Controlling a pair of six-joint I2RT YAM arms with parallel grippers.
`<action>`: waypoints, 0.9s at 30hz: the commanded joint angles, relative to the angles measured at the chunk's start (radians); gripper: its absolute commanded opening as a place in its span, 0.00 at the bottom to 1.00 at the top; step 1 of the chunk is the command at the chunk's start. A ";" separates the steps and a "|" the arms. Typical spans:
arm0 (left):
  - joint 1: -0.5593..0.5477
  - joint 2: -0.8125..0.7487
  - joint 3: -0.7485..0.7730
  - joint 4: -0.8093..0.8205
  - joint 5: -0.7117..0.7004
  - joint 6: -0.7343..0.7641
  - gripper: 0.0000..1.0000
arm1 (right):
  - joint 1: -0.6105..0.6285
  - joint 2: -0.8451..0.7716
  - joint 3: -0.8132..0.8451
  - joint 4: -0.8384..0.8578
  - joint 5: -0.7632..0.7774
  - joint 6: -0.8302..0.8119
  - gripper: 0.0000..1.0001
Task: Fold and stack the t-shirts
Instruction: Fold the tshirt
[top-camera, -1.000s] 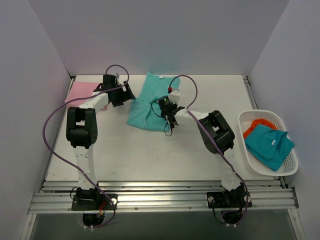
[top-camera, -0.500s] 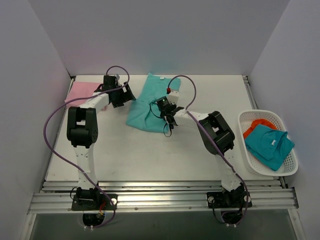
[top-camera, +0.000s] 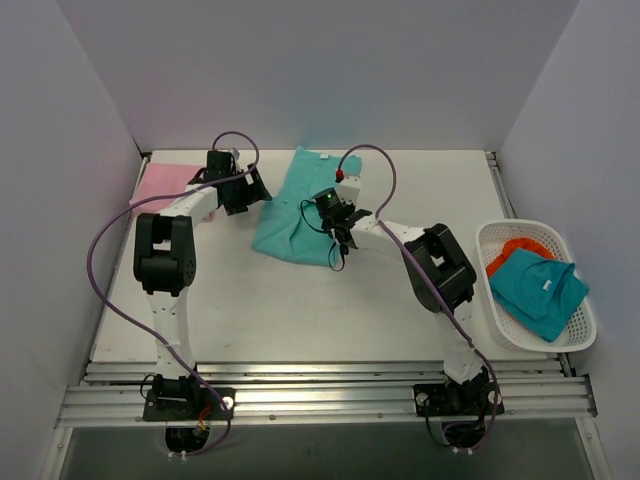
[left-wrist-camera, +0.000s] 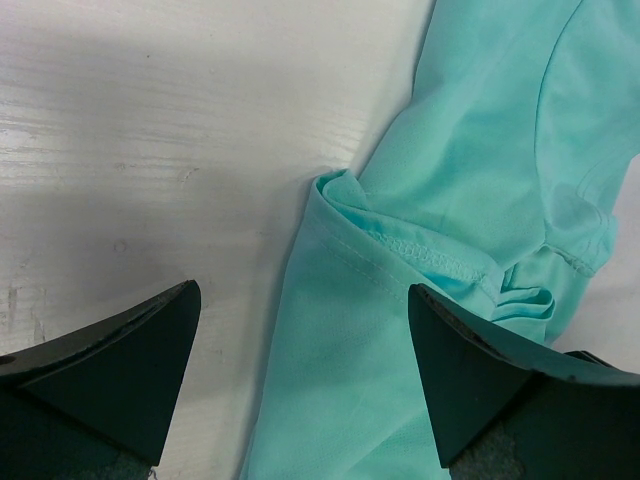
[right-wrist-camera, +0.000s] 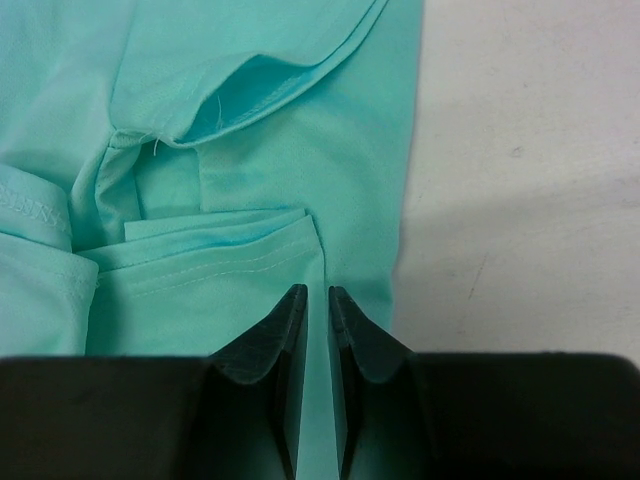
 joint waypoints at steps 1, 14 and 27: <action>0.010 0.003 0.030 0.033 0.013 -0.004 0.94 | 0.009 -0.041 0.029 -0.027 0.031 0.010 0.12; 0.008 0.000 0.022 0.037 0.013 -0.004 0.94 | 0.010 0.001 0.039 -0.013 0.012 0.022 0.12; 0.010 0.003 0.019 0.042 0.013 -0.005 0.94 | 0.012 0.021 0.039 -0.005 0.008 0.027 0.12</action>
